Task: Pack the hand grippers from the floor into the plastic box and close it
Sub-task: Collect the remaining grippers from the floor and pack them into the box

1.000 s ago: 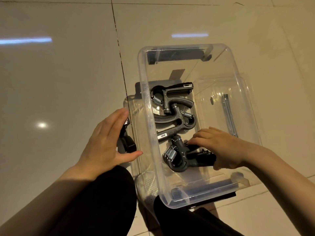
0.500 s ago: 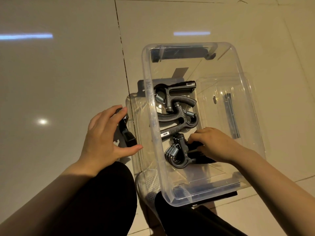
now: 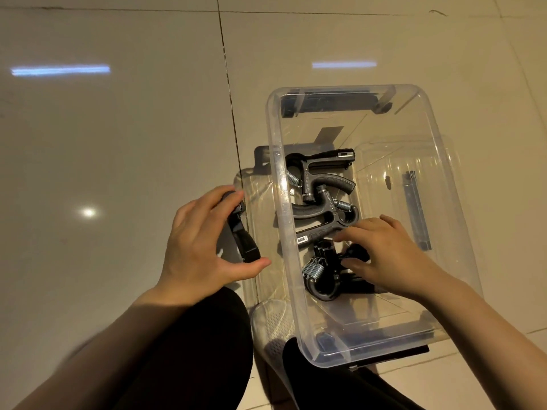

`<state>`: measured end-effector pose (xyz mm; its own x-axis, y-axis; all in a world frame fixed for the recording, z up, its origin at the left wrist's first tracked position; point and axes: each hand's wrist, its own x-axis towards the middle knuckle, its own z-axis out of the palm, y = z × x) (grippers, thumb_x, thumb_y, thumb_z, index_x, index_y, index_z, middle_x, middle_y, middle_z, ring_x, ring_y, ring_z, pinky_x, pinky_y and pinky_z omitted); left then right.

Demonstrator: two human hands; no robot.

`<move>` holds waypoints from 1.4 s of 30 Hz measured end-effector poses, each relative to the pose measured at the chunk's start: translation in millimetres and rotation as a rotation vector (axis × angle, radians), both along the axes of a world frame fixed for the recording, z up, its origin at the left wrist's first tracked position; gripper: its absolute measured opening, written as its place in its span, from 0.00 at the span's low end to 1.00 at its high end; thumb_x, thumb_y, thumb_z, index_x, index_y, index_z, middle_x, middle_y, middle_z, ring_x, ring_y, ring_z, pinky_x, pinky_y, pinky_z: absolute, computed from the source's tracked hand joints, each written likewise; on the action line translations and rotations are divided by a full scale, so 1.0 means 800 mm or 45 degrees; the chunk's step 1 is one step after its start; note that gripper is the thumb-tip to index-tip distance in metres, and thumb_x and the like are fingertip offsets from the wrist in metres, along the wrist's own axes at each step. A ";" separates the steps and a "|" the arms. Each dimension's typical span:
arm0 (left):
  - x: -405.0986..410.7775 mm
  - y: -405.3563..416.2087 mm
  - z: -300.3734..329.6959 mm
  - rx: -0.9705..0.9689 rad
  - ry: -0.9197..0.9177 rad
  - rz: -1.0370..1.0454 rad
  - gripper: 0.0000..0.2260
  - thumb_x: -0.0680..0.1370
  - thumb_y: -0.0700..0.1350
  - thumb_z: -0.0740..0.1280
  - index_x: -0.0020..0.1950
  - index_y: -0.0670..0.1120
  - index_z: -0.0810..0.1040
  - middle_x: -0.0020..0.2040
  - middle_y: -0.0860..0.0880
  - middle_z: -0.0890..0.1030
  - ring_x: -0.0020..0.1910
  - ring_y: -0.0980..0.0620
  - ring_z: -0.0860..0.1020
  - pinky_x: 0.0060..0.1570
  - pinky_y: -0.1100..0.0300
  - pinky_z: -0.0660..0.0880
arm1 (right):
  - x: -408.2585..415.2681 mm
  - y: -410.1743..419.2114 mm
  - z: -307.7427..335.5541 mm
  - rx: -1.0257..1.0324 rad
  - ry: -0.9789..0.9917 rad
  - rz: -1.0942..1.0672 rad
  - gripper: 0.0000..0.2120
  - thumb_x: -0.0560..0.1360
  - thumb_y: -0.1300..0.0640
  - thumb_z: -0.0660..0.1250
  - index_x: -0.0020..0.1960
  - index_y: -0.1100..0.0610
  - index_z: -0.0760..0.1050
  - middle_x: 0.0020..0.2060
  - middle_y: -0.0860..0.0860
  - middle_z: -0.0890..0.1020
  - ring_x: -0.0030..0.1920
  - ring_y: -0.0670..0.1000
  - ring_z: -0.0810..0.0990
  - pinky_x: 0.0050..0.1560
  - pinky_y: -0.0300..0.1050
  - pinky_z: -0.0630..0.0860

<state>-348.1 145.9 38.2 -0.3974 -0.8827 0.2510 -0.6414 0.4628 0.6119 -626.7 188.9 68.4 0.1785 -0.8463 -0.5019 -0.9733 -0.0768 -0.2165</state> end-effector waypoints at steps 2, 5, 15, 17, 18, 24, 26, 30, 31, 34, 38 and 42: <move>0.001 -0.009 0.025 -0.011 0.118 0.088 0.39 0.64 0.65 0.69 0.67 0.44 0.66 0.65 0.45 0.71 0.64 0.53 0.68 0.63 0.56 0.66 | 0.010 -0.002 0.015 -0.164 -0.175 -0.057 0.14 0.73 0.47 0.67 0.58 0.44 0.74 0.53 0.40 0.78 0.59 0.45 0.73 0.69 0.51 0.60; 0.007 -0.028 0.072 -0.127 0.239 0.163 0.38 0.65 0.63 0.71 0.65 0.39 0.68 0.63 0.43 0.71 0.64 0.52 0.69 0.65 0.60 0.67 | 0.030 -0.010 0.047 -0.377 -0.435 -0.145 0.14 0.73 0.44 0.63 0.56 0.47 0.77 0.47 0.39 0.79 0.50 0.42 0.76 0.57 0.47 0.69; -0.012 -0.051 0.131 0.091 0.885 0.311 0.35 0.66 0.57 0.74 0.66 0.43 0.66 0.60 0.48 0.72 0.63 0.49 0.73 0.61 0.47 0.72 | 0.082 -0.046 0.087 -0.686 -0.630 -0.068 0.28 0.70 0.40 0.66 0.67 0.47 0.67 0.59 0.43 0.73 0.61 0.44 0.71 0.60 0.46 0.68; -0.018 -0.051 0.136 0.211 1.045 0.376 0.34 0.64 0.56 0.74 0.64 0.45 0.67 0.60 0.49 0.73 0.62 0.52 0.74 0.60 0.49 0.74 | 0.090 -0.051 0.085 -0.733 -0.674 -0.063 0.26 0.70 0.41 0.67 0.65 0.47 0.67 0.59 0.40 0.72 0.61 0.42 0.71 0.60 0.45 0.68; -0.020 -0.050 0.140 0.266 1.134 0.401 0.34 0.63 0.57 0.74 0.64 0.46 0.68 0.59 0.49 0.73 0.61 0.54 0.75 0.58 0.53 0.75 | 0.092 -0.052 0.086 -0.788 -0.693 -0.055 0.23 0.71 0.43 0.67 0.64 0.47 0.69 0.57 0.39 0.73 0.60 0.41 0.71 0.59 0.45 0.68; -0.023 -0.056 0.156 0.480 1.421 0.479 0.36 0.58 0.65 0.74 0.60 0.49 0.72 0.58 0.45 0.75 0.61 0.50 0.75 0.57 0.54 0.75 | 0.093 -0.055 0.105 -1.019 -0.886 -0.132 0.15 0.72 0.52 0.66 0.58 0.48 0.71 0.51 0.35 0.73 0.55 0.36 0.72 0.53 0.46 0.72; -0.030 -0.061 0.155 0.591 1.414 0.502 0.39 0.55 0.68 0.74 0.60 0.50 0.74 0.59 0.45 0.76 0.63 0.47 0.74 0.61 0.49 0.73 | 0.092 -0.054 0.107 -1.070 -0.895 -0.126 0.17 0.71 0.56 0.69 0.59 0.51 0.72 0.52 0.39 0.74 0.55 0.41 0.74 0.54 0.48 0.72; -0.040 -0.066 0.146 0.832 1.265 0.446 0.46 0.51 0.73 0.71 0.62 0.49 0.73 0.59 0.46 0.77 0.62 0.47 0.75 0.64 0.48 0.70 | 0.080 -0.054 0.106 -1.174 -0.891 -0.221 0.14 0.72 0.62 0.68 0.57 0.54 0.73 0.50 0.45 0.76 0.54 0.44 0.74 0.55 0.38 0.69; -0.042 -0.064 0.142 0.872 1.217 0.420 0.47 0.51 0.73 0.71 0.63 0.48 0.73 0.59 0.46 0.78 0.61 0.48 0.75 0.63 0.50 0.71 | 0.074 -0.054 0.106 -1.165 -0.953 -0.291 0.13 0.73 0.61 0.67 0.56 0.53 0.74 0.49 0.44 0.76 0.53 0.44 0.75 0.54 0.37 0.69; -0.051 -0.049 0.132 0.980 1.102 0.305 0.42 0.56 0.69 0.72 0.65 0.48 0.73 0.58 0.50 0.80 0.58 0.55 0.78 0.58 0.63 0.74 | 0.056 -0.053 0.108 -1.070 -1.130 -0.547 0.11 0.73 0.56 0.67 0.52 0.44 0.75 0.48 0.42 0.78 0.50 0.49 0.77 0.49 0.44 0.72; -0.063 -0.027 0.125 1.097 0.938 0.177 0.25 0.64 0.62 0.71 0.59 0.57 0.75 0.53 0.61 0.81 0.53 0.63 0.78 0.51 0.68 0.75 | 0.044 -0.047 0.103 -1.021 -1.279 -0.814 0.12 0.70 0.50 0.70 0.53 0.43 0.76 0.48 0.44 0.81 0.50 0.51 0.79 0.50 0.54 0.76; -0.063 -0.021 0.108 0.932 0.624 0.119 0.24 0.68 0.59 0.70 0.63 0.58 0.73 0.58 0.62 0.76 0.58 0.64 0.74 0.58 0.68 0.71 | 0.032 -0.049 0.093 -1.035 -1.373 -0.973 0.13 0.70 0.58 0.70 0.53 0.49 0.74 0.46 0.47 0.81 0.47 0.48 0.80 0.47 0.46 0.77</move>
